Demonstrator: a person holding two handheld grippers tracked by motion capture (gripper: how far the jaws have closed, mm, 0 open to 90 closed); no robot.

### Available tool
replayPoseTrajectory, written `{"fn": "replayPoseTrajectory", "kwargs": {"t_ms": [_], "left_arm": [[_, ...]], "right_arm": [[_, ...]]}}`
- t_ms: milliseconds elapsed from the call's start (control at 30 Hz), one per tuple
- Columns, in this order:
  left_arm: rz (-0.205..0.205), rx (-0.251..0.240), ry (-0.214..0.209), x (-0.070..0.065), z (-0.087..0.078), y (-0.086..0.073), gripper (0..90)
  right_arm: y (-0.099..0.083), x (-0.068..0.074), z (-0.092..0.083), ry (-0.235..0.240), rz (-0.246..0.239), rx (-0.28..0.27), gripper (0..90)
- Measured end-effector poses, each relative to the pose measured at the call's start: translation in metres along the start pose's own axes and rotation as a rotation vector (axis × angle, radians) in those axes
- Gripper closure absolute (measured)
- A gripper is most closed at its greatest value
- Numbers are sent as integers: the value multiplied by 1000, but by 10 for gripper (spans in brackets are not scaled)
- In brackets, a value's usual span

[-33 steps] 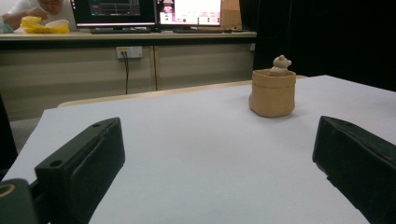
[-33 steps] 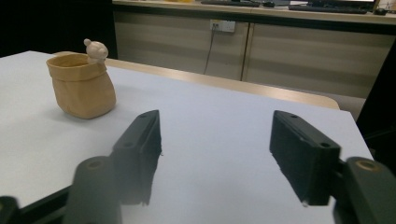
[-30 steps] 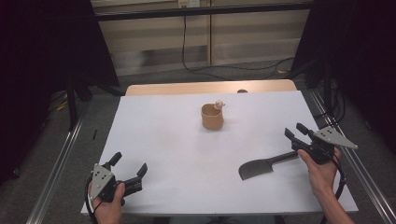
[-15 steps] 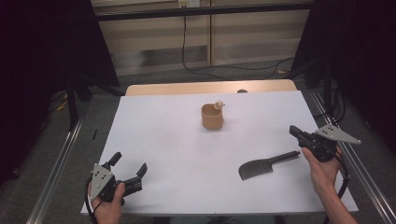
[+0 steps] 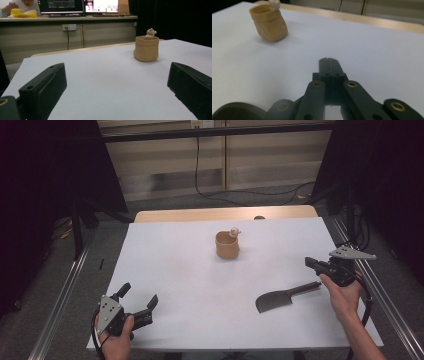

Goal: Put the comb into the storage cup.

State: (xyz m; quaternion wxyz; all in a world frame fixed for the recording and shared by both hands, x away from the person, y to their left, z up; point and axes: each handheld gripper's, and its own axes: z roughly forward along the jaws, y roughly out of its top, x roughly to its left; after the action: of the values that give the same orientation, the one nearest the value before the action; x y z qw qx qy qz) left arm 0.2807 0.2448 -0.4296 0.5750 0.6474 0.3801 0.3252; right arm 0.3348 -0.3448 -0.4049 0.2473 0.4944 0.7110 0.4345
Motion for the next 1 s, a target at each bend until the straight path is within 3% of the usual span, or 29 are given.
{"fn": "replayPoseTrajectory", "kwargs": {"t_ms": [33, 267, 533, 867, 1000], "left_arm": [[2, 0, 0, 0, -1, 0, 24], [-1, 0, -1, 0, -1, 0, 24], [3, 7, -4, 0, 0, 0, 24], [1, 16, -6, -1, 2, -1, 24], [4, 15, -5, -1, 2, -1, 24]], "right_arm": [[-1, -2, 1, 3, 2, 35, 900], [1, -7, -1, -2, 8, 99, 900], [0, -13, 6, 4, 37, 192, 900], [-5, -19, 15, 1, 23, 306, 900], [-10, -22, 20, -2, 42, 364, 900]]}}
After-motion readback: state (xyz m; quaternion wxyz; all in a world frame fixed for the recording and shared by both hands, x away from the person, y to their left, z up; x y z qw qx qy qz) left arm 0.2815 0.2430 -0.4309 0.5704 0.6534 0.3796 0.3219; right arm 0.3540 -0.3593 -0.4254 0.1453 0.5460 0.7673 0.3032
